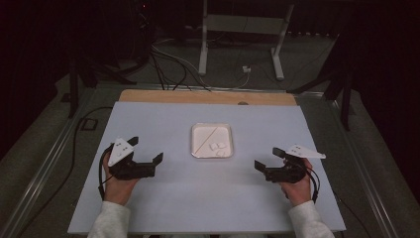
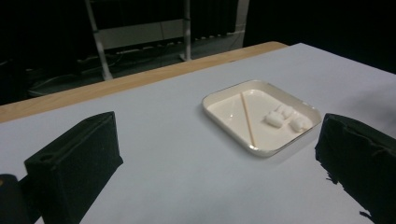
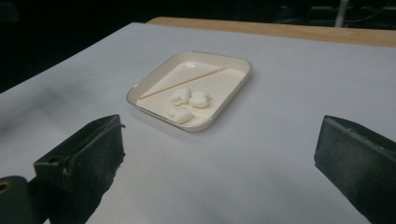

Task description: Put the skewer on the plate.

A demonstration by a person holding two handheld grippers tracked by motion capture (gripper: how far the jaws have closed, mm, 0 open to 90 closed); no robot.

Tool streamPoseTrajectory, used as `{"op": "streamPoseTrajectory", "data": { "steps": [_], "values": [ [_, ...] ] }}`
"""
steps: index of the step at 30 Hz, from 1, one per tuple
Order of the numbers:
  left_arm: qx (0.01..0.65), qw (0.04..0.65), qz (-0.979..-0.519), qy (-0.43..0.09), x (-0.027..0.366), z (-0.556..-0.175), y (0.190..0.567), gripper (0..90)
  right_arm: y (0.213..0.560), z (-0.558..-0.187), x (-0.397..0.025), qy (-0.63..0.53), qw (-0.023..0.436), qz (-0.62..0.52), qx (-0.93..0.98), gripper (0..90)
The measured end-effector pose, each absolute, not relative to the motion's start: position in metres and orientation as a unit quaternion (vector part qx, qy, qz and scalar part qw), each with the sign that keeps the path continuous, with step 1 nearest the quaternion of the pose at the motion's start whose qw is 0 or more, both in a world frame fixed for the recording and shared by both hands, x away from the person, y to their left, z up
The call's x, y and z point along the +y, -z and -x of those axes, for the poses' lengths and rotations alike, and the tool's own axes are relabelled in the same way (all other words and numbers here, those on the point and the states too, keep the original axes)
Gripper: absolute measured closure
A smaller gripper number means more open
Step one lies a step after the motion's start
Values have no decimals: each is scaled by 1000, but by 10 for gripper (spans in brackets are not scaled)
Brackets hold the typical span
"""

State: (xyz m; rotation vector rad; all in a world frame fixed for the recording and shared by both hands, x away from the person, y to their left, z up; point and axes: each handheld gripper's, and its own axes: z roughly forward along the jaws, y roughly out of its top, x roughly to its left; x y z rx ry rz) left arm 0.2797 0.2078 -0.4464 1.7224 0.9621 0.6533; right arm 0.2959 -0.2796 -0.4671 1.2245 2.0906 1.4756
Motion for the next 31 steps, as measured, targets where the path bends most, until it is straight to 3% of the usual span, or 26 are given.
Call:
{"op": "streamPoseTrajectory", "data": {
  "steps": [18,31],
  "values": [
    [420,510,-690,-297,238,-261,463,8,467,-276,-306,-536,201,-433,697,14],
    [430,507,-686,-294,241,-262,467,8,476,-278,-308,-522,201,-440,703,9]
  ]
}}
